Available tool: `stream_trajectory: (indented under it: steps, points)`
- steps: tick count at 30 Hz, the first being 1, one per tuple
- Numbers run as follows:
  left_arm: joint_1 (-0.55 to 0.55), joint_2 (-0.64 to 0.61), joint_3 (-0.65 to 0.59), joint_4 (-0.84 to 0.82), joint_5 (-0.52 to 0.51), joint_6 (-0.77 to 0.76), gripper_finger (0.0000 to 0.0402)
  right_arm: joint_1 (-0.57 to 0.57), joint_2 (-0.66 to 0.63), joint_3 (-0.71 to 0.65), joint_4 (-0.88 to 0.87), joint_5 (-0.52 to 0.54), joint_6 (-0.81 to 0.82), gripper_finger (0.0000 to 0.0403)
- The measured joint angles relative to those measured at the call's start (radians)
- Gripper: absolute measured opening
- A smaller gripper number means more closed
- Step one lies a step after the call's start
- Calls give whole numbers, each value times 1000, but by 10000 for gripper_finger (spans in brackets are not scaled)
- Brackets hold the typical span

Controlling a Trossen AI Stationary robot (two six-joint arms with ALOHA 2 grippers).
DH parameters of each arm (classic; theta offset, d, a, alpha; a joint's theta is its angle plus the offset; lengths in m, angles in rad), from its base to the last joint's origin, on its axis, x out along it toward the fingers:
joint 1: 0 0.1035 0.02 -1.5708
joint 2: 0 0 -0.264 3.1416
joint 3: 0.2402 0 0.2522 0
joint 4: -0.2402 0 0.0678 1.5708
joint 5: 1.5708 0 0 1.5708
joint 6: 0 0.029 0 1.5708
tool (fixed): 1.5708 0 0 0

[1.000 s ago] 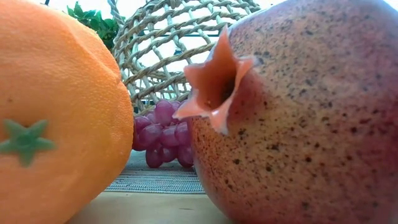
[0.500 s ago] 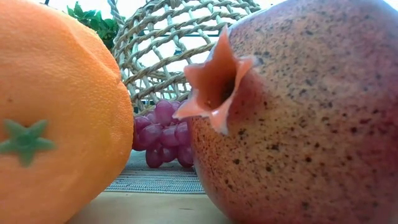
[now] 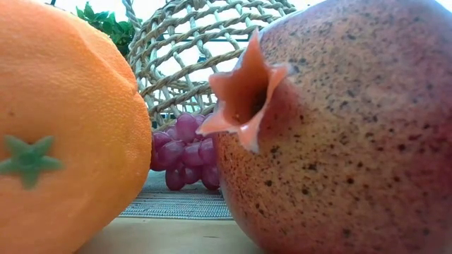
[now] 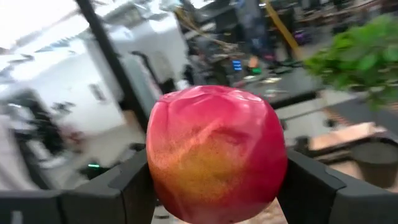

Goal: Build produce basket
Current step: Put the red apple into the basket

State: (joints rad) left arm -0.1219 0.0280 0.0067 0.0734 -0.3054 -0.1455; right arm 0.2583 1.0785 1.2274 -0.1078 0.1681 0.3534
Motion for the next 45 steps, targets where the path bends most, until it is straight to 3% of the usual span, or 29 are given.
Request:
stream_trajectory:
  steps: [5,13,19,22,29,38,45]
  points:
    - [0,0,0,0,0,0,392,-51,120,-3,-30,30,-12,274]
    - [0,0,0,0,0,0,392,-174,330,-3,-23,-89,-37,274]
    - [0,0,0,0,0,0,392,-246,495,53,-101,-247,-55,274]
    - [0,0,0,0,0,0,392,-248,591,163,-232,-232,-105,274]
    - [0,0,0,0,0,0,392,-240,775,425,-527,-82,-200,274]
    - [0,0,0,-1,0,0,392,-243,893,483,-507,-132,-241,274]
    - [0,5,0,1,0,0,392,-245,960,482,-487,-111,-271,274]
